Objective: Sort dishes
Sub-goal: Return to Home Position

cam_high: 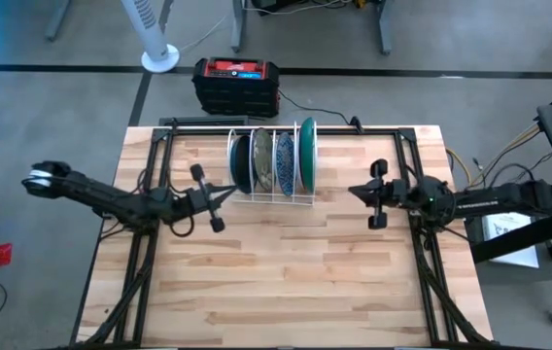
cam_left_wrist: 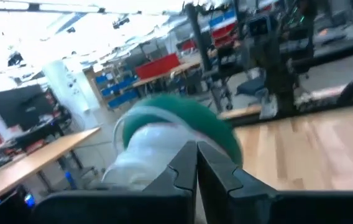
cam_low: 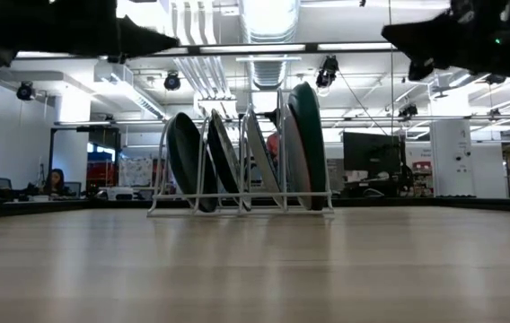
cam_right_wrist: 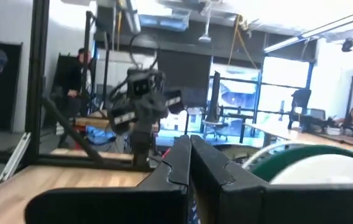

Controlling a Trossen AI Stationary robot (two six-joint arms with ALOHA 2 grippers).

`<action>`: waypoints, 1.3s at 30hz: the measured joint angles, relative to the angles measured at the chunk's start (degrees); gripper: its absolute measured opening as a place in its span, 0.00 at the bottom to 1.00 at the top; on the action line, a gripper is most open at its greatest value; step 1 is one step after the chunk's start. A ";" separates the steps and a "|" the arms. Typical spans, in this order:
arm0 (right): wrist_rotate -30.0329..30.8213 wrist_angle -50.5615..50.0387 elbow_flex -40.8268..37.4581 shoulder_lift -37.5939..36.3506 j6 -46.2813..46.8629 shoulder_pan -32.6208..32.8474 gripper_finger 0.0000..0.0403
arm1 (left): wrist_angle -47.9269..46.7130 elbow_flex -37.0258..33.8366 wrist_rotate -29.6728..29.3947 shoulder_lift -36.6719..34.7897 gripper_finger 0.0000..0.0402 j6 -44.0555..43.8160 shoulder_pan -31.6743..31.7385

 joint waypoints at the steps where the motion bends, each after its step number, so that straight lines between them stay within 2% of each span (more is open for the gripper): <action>1: 0.04 0.51 -1.14 -1.30 0.21 -0.14 0.00 | -0.38 -1.05 -0.59 -0.74 0.00 -0.06 0.00; 10: -0.20 -9.08 -2.37 -16.13 0.16 -0.48 0.00 | -1.75 -7.41 0.13 -5.41 0.00 -0.88 0.04; 18: -3.01 -17.58 -2.36 -30.60 0.90 -0.48 0.00 | -1.69 -13.10 -5.33 -10.76 0.00 -5.44 0.22; 22: -3.50 -26.80 -2.33 -37.81 1.76 -0.45 0.00 | -1.70 -14.57 -8.79 -12.99 0.00 -5.25 0.51; 24: -5.77 -30.92 -2.35 -39.69 2.20 -0.45 0.00 | -1.74 -14.86 -11.40 -13.57 0.00 -4.48 0.61; 29: -14.57 -33.25 -2.32 -38.83 2.36 -0.30 0.00 | -1.84 -15.04 -18.44 -14.04 0.00 -1.77 0.85; 33: -14.87 -35.75 -2.37 -38.91 1.19 -0.32 0.00 | -2.90 -15.09 -27.29 -13.86 0.00 -0.63 1.01; 37: -14.65 -36.94 -2.37 -38.87 0.79 -0.34 0.00 | -2.91 -15.09 -33.21 -14.02 0.00 0.87 1.07; 39: -14.63 -37.92 -2.37 -38.89 0.66 -0.34 0.00 | -2.83 -15.09 -41.80 -14.05 0.00 2.79 1.26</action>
